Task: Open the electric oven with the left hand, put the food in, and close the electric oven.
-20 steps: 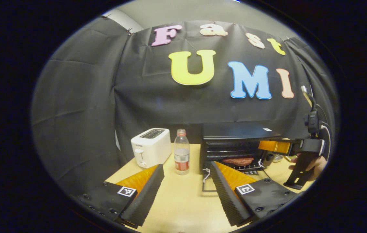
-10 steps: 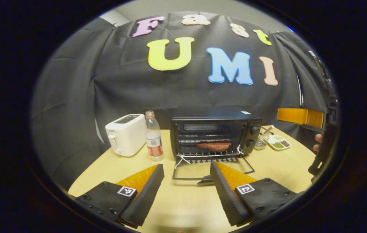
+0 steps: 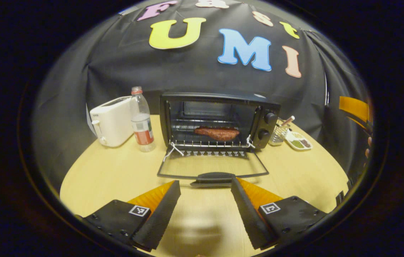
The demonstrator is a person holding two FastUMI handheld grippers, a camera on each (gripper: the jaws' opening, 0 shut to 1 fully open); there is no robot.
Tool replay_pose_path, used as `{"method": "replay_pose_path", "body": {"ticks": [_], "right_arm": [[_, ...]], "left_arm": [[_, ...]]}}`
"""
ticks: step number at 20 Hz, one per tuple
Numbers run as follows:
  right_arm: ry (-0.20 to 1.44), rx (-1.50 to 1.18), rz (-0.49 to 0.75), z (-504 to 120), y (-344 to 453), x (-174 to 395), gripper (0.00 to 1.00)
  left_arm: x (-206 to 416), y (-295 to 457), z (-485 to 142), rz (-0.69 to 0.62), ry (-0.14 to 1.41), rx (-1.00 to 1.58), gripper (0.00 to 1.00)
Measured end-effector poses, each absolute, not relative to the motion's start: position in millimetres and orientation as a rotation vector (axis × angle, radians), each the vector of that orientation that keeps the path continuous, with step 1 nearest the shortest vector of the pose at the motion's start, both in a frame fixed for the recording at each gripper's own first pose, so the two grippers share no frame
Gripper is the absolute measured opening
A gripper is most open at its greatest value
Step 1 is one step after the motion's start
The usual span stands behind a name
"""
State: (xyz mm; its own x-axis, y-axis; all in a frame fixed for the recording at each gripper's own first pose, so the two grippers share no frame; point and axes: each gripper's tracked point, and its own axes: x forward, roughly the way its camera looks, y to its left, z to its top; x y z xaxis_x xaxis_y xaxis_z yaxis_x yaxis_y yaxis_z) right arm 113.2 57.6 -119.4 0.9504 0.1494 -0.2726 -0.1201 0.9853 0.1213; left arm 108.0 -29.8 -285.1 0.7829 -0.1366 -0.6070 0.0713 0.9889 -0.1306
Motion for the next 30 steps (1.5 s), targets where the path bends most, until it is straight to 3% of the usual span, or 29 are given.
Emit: {"method": "replay_pose_path", "body": {"ticks": [1, 4, 15, 17, 20, 21, 27, 28, 30], "right_arm": [[0.289, 0.099, 0.125, -120.1, 52.9, 111.7, 0.98], [0.309, 0.083, 0.091, -124.5, 39.6, 103.6, 0.98], [0.327, 0.050, 0.027, -124.9, 18.2, 87.2, 0.98], [0.325, 0.043, 0.026, -123.8, 16.3, 84.4, 0.98], [0.330, 0.042, 0.030, -123.6, 18.4, 83.0, 0.98], [0.330, 0.041, 0.031, -123.5, 18.9, 82.8, 0.98], [0.334, 0.040, 0.060, -124.0, 24.8, 77.1, 0.98], [0.336, 0.044, 0.066, -124.3, 26.1, 77.0, 0.98], [0.336, 0.054, 0.076, -124.3, 29.9, 77.5, 0.98]], "left_arm": [[107.6, -27.6, -292.1, -0.115, 0.691, -0.097, 0.92], [110.0, -35.2, -316.0, -0.134, 0.756, -0.087, 1.00], [127.8, -56.8, -373.6, -0.167, 0.906, -0.084, 0.98], [131.9, -56.4, -374.3, -0.167, 0.895, -0.072, 1.00], [137.6, -52.4, -376.4, -0.148, 0.883, -0.047, 0.92], [140.9, -50.2, -378.0, -0.138, 0.876, -0.039, 1.00], [141.1, -48.8, -368.8, -0.127, 0.821, -0.035, 0.97], [141.7, -48.2, -362.3, -0.129, 0.799, -0.028, 0.92], [142.4, -46.2, -348.0, -0.131, 0.759, -0.018, 0.97]]}}
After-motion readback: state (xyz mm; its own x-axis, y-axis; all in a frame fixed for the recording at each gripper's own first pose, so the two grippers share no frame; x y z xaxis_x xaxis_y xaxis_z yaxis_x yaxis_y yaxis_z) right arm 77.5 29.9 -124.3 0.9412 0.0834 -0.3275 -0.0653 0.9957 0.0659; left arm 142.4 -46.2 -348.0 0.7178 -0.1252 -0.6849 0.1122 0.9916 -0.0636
